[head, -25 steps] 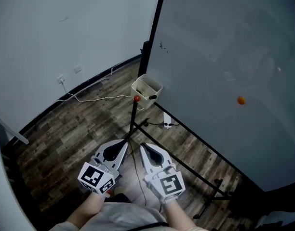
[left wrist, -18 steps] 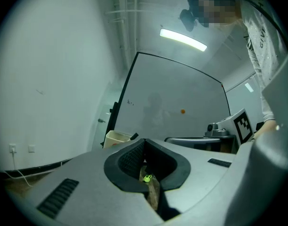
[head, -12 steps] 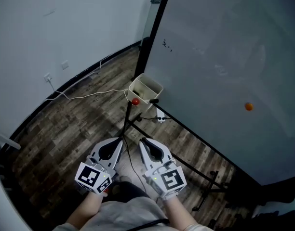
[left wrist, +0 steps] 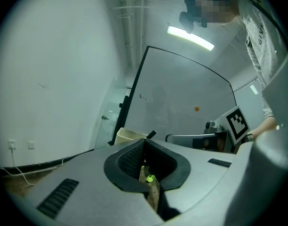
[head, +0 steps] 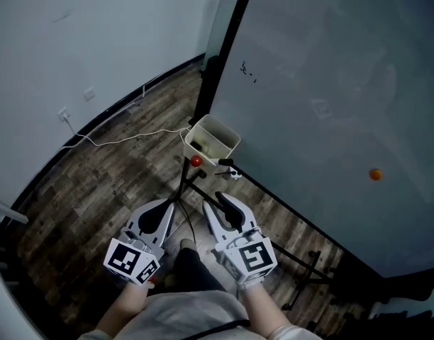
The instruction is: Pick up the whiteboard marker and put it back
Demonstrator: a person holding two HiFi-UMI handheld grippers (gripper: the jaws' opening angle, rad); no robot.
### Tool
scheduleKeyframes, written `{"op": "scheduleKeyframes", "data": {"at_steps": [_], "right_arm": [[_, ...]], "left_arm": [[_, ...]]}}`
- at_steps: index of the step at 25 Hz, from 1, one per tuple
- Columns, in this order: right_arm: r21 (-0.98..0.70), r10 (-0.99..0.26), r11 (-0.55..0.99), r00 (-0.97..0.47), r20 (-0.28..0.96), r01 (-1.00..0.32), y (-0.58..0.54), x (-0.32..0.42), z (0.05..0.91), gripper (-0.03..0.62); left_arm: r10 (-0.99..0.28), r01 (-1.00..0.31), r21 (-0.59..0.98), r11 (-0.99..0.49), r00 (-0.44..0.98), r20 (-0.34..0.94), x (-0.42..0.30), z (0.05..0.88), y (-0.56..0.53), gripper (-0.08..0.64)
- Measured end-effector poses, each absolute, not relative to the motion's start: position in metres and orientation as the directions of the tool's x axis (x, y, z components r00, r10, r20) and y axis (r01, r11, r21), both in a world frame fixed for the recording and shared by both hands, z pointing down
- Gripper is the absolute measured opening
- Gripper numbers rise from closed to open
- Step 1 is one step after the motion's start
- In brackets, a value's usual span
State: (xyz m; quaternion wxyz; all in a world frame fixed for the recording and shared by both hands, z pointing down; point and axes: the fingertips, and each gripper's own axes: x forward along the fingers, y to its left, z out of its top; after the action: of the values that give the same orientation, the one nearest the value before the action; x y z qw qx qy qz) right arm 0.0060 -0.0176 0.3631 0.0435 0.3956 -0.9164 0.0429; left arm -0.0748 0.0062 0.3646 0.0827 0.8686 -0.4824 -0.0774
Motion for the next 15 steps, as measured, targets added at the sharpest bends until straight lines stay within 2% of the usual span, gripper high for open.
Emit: {"op": "scheduleKeyframes", "data": {"at_steps": [10, 15], "right_arm": [[-0.073, -0.758, 0.641, -0.645, 0.099, -0.764, -0.089, 0.036, 0.362, 0.140], [-0.114, -0.737, 0.660, -0.669, 0.097, -0.743, -0.109, 0.036, 0.366, 0.146]], "left_arm": [[-0.805, -0.785, 0.189, -0.591, 0.590, -0.068, -0.053, 0.362, -0.053, 0.015], [-0.808, -0.786, 0.204, -0.583, 0.586, -0.050, -0.052, 0.367, -0.074, 0.015]]}}
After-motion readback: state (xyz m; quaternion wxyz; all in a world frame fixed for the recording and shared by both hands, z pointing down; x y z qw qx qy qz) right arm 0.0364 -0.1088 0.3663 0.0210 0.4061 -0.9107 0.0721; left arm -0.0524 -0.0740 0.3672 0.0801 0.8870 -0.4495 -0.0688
